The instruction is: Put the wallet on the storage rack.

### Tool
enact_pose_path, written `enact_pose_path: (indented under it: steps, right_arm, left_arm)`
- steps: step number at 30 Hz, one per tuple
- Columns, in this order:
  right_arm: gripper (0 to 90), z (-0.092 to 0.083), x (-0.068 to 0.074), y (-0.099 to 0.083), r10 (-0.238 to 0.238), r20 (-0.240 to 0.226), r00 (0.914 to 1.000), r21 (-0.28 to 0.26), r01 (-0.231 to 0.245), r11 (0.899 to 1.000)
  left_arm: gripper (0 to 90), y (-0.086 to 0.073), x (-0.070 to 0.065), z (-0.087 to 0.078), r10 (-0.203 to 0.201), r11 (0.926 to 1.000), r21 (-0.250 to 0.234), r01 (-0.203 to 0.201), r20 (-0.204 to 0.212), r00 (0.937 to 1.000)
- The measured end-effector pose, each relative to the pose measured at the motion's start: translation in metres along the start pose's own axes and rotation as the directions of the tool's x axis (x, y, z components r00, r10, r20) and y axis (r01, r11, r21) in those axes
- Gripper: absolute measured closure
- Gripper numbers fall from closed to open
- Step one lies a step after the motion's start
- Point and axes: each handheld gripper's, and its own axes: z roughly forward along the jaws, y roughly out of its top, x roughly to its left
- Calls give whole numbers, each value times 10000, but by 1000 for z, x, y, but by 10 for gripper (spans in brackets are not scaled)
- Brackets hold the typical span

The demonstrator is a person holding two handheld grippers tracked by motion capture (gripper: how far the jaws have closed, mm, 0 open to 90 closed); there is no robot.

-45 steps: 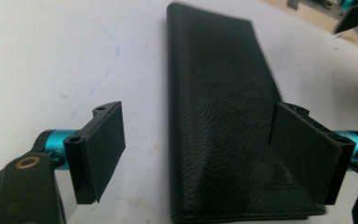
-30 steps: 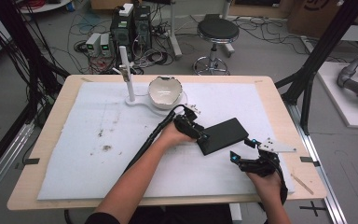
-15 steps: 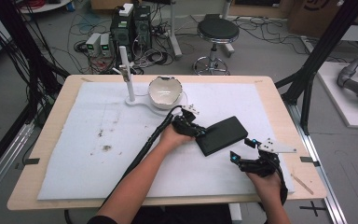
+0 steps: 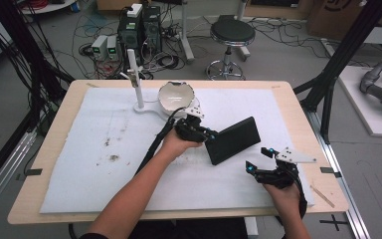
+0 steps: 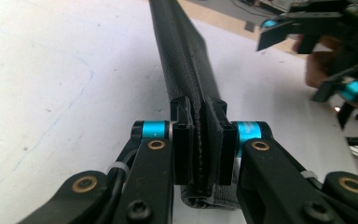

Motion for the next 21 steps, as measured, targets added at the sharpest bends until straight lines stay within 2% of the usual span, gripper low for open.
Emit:
enact_pose_path:
  steps: [1,2,3,5,7,9,12,13,14,15,16,17,21]
  right_arm:
    - [159,0,0,0,15,8,10000,-29,-15,10000]
    - [159,-1,0,0,26,3,10000,-32,-26,10000]
    - [159,-1,0,0,26,22,10000,-53,-26,10000]
    - [159,-1,0,1,12,1,10000,-75,-12,10000]
    - [159,-1,0,1,-14,-17,10000,-105,14,9999]
    - [158,-1,1,2,13,-55,10000,-135,-14,9999]
    - [159,1,1,3,48,-80,10000,-198,-49,9998]
    - [159,2,1,3,92,-134,9999,-216,-95,9997]
    - [159,2,1,3,92,-134,9999,-216,-95,9997]
    - [158,3,2,5,64,-239,9997,-321,-72,9995]
    - [158,3,2,5,64,-239,9997,-321,-72,9995]
    - [158,4,3,7,14,-436,9990,-446,-34,9990]
    - [158,7,6,12,38,-805,9967,-560,-83,9984]
  left_arm:
    - [818,2,-3,-10,141,9999,-88,-142,-11,9999]
    - [818,2,-3,-10,141,9999,-88,-142,-11,9999]
    - [818,3,-5,-20,291,9994,-176,-292,-51,9996]
    - [818,3,-6,-25,343,9992,-207,-343,-16,9994]
    - [818,4,-9,-41,528,9978,-388,-530,-47,9986]
    - [818,3,-11,-46,590,9971,-482,-587,38,9983]
    - [818,3,-15,-64,840,9946,-624,-829,147,9964]
    - [817,1,-18,-75,1024,9930,-619,-1010,193,9946]
    - [817,1,-18,-75,1024,9930,-619,-1010,193,9946]
    - [817,-1,-22,-85,1187,9913,-599,-1173,209,9927]
    - [818,-1,-22,-85,1187,9913,-599,-1173,209,9927]
    - [817,-5,-25,-95,1268,9901,-634,-1251,228,9917]
    - [817,-15,-32,-110,1279,9892,-745,-1263,170,9916]
